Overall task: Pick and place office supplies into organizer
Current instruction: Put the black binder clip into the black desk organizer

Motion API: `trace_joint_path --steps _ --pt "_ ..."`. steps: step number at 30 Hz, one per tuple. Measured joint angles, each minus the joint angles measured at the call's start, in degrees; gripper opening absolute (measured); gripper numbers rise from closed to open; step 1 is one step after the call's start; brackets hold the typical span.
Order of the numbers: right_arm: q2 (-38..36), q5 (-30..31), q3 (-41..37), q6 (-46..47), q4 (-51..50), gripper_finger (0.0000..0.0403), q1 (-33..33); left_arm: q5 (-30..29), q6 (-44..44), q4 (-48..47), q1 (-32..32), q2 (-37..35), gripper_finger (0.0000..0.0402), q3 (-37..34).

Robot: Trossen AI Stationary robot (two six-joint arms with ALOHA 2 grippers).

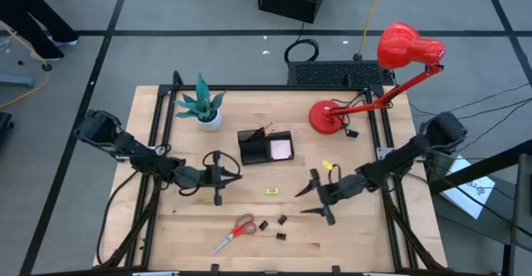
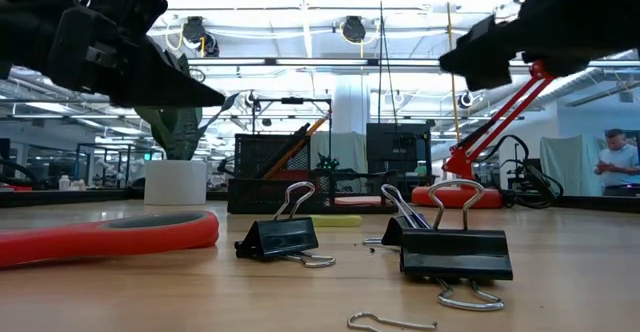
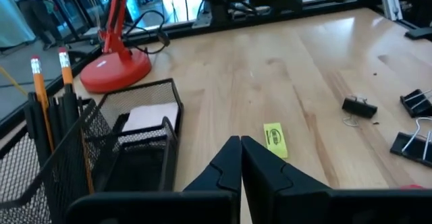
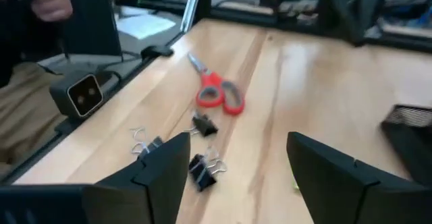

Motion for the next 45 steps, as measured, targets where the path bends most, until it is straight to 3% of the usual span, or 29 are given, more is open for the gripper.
trace_joint_path --steps 9,15,19,29,45 --pt "12.6 -1.0 6.0 6.7 -0.3 0.0261 1.6 0.9 -1.5 -0.8 0.0 0.0 0.0013 0.0" --pt "16.1 -11.4 9.9 8.5 -0.1 0.0259 -0.9 0.9 -2.1 -0.8 0.0 0.0 0.0034 0.0" --pt "17.7 -14.9 12.1 7.2 0.2 0.0257 -3.4 0.9 -2.1 -0.8 0.0 0.0 0.0036 0.0" --pt "20.7 -14.8 12.5 5.0 -1.1 0.0256 -7.9 1.0 -1.4 -0.9 0.0 0.0 0.0037 0.0" --pt "22.5 -14.8 12.5 7.7 1.0 0.0256 -7.1 1.3 -1.0 -1.0 0.0 0.0 0.0037 0.0"
